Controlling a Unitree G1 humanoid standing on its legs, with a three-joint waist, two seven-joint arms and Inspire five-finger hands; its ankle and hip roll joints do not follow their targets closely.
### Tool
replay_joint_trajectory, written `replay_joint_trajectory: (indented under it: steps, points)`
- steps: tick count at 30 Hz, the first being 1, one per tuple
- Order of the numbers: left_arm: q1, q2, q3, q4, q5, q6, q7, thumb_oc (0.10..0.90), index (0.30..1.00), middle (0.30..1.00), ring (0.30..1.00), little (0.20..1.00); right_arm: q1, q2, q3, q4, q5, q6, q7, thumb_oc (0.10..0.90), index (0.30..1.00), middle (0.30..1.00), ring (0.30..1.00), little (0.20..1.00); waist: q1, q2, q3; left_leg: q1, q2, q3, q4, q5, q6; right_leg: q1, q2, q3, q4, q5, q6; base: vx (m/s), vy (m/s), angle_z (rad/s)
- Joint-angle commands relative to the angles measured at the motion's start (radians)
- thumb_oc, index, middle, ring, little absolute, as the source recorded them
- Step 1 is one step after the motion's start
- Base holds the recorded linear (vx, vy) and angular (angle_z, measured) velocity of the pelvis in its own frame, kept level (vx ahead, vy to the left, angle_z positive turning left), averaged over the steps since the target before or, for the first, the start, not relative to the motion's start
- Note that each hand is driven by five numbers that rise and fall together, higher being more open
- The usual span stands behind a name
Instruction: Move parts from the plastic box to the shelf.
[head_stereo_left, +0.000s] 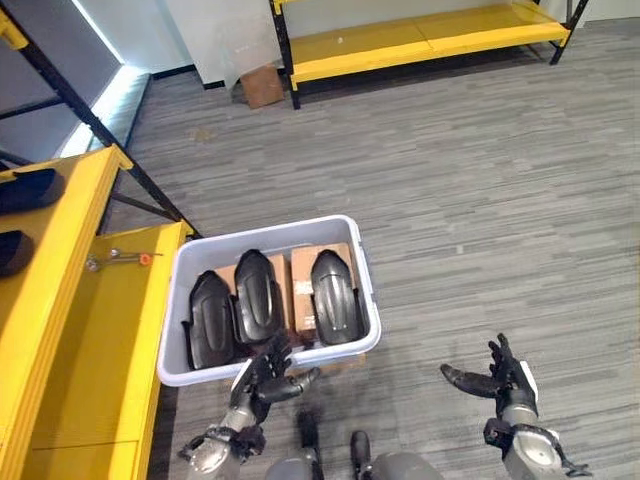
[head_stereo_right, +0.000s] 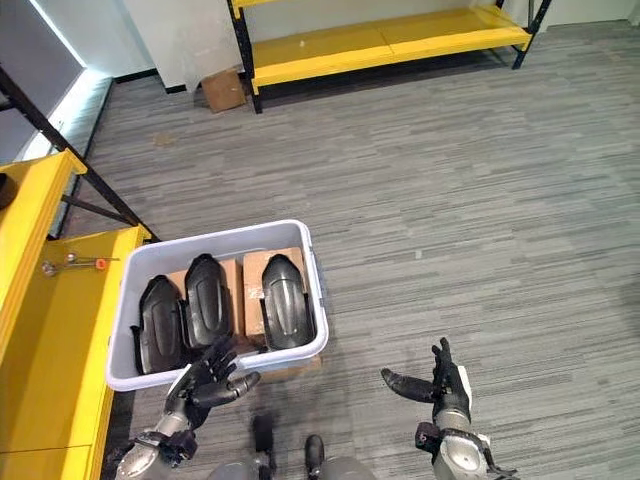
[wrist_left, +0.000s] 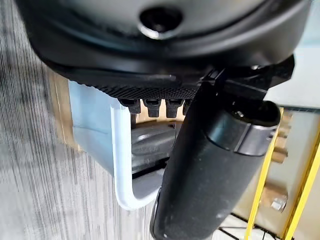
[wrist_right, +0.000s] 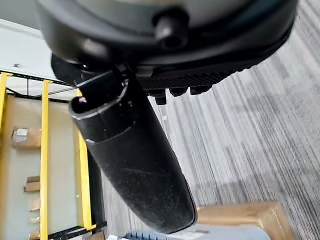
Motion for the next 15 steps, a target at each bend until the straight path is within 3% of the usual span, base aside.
replay_joint_trajectory:
  steps: [1,15]
  points:
    - [-0.010,0.078,0.015,-0.077,0.015,-0.087,0.000,0.900,1.000,1.000,1.000,1.000,-0.029,0.008,-0.014,-0.106,-0.003,-0.100,-0.005,0.900,1.000,1.000,1.000,1.000,0.012,-0.079,-0.060,0.019,-0.029,0.012,-0.023,-0.031,-0.129,0.106,-0.182,0.034,-0.283,0.085,0.050,0.10,0.168,0.00]
    - [-0.015,0.105,0.012,-0.107,-0.010,-0.087,0.039,0.900,1.000,1.000,1.000,1.000,-0.108,-0.004,0.031,-0.149,-0.074,-0.116,-0.002,0.900,1.000,1.000,1.000,1.000,0.061,-0.103,-0.030,0.006,-0.065,0.011,-0.007,-0.076,-0.086,0.043,-0.226,0.020,-0.256,0.109,0.087,0.03,0.115,0.13]
